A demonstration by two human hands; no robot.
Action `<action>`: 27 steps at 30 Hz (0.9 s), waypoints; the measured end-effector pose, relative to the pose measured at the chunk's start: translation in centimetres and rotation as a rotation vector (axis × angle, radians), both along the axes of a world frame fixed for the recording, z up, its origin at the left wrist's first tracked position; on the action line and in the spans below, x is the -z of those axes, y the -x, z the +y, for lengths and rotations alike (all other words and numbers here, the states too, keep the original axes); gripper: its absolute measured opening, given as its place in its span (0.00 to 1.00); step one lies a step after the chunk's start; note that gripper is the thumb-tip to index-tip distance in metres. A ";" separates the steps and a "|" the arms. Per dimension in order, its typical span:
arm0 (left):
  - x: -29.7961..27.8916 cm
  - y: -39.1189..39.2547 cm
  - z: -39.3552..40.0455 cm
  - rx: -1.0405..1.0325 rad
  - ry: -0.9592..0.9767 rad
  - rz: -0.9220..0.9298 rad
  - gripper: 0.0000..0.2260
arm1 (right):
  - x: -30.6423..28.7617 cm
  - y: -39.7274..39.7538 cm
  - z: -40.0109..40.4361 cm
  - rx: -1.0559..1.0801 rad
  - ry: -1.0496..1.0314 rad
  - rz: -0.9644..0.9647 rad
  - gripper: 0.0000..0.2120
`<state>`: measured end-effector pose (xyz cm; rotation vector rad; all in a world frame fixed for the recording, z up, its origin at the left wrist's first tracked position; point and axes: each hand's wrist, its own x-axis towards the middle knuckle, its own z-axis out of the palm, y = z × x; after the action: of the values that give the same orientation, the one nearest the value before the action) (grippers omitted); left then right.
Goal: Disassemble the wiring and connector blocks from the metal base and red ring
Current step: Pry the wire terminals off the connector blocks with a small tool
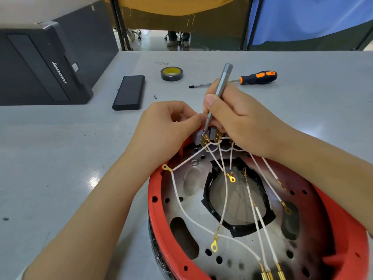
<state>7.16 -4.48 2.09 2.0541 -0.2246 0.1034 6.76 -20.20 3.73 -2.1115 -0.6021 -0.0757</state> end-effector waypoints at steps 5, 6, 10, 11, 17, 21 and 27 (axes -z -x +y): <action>0.0 0.1 -0.1 0.008 0.018 0.008 0.10 | 0.1 0.2 0.3 0.021 0.051 -0.033 0.08; 0.0 0.1 -0.1 0.008 0.024 0.009 0.10 | 0.1 0.4 0.3 0.021 0.108 -0.058 0.09; 0.0 0.1 -0.1 0.005 0.027 0.008 0.11 | 0.2 0.8 0.2 0.009 0.120 -0.084 0.10; 0.0 0.0 0.0 0.008 0.024 0.005 0.11 | 0.2 0.6 0.1 0.014 0.042 -0.059 0.11; 0.1 0.0 0.1 0.011 0.016 -0.003 0.10 | 0.3 0.2 0.1 0.006 -0.026 -0.067 0.10; 0.1 0.0 0.1 0.001 0.014 -0.003 0.10 | 0.3 0.4 -0.1 -0.011 0.036 -0.128 0.09; 0.0 0.1 -0.1 0.004 0.022 0.001 0.10 | 0.2 0.2 0.0 0.002 0.009 -0.082 0.11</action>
<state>7.07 -4.53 2.13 2.0314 -0.2257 0.1019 6.58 -20.23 3.54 -2.1261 -0.6495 -0.1616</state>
